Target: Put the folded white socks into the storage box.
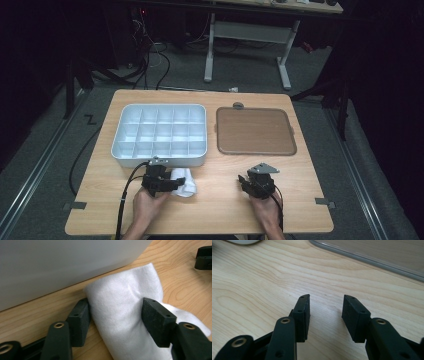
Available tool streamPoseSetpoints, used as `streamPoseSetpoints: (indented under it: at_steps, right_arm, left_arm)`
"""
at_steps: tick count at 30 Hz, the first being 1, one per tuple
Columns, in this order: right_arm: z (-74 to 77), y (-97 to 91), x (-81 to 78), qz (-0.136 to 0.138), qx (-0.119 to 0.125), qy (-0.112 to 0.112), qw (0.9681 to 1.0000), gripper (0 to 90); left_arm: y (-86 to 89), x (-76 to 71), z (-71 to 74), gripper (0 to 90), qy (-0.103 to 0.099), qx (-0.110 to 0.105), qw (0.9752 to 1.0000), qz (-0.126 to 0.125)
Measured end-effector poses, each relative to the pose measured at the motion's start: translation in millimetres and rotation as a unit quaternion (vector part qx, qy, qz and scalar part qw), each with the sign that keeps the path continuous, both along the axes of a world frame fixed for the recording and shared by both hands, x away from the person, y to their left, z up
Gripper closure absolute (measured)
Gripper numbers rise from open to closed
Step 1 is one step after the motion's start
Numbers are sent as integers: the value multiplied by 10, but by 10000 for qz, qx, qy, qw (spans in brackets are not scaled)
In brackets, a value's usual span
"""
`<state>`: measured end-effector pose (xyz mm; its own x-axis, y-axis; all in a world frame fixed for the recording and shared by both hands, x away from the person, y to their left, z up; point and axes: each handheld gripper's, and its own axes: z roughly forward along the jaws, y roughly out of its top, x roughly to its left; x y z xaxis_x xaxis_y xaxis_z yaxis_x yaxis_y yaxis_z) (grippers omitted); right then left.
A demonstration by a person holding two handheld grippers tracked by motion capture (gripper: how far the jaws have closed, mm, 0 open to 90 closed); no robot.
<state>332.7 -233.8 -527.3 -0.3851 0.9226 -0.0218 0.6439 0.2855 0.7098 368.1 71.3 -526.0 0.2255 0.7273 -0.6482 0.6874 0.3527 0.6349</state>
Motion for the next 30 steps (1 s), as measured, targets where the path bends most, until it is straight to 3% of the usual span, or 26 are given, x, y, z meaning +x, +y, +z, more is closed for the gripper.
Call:
streamPoseSetpoints:
  at_steps: [7, 13, 26, 30]
  right_arm:
    - [-46, -109, -42, -120, 67, -180, 9997, 510]
    - [-48, -137, -46, -114, 68, -157, 9998, 449]
    - [-48, -128, -26, -75, 64, -126, 9999, 412]
    - [-48, -129, -26, -72, 61, -129, 9999, 411]
  left_arm:
    - [5, -13, 3, 484, 5, -59, 10000, -9]
    - [8, -18, 11, 529, 16, -93, 9999, -35]
    - [3, -38, 42, 645, -48, 10, 9999, -153]
    - [11, -18, 65, 687, 33, 1, 9998, -194]
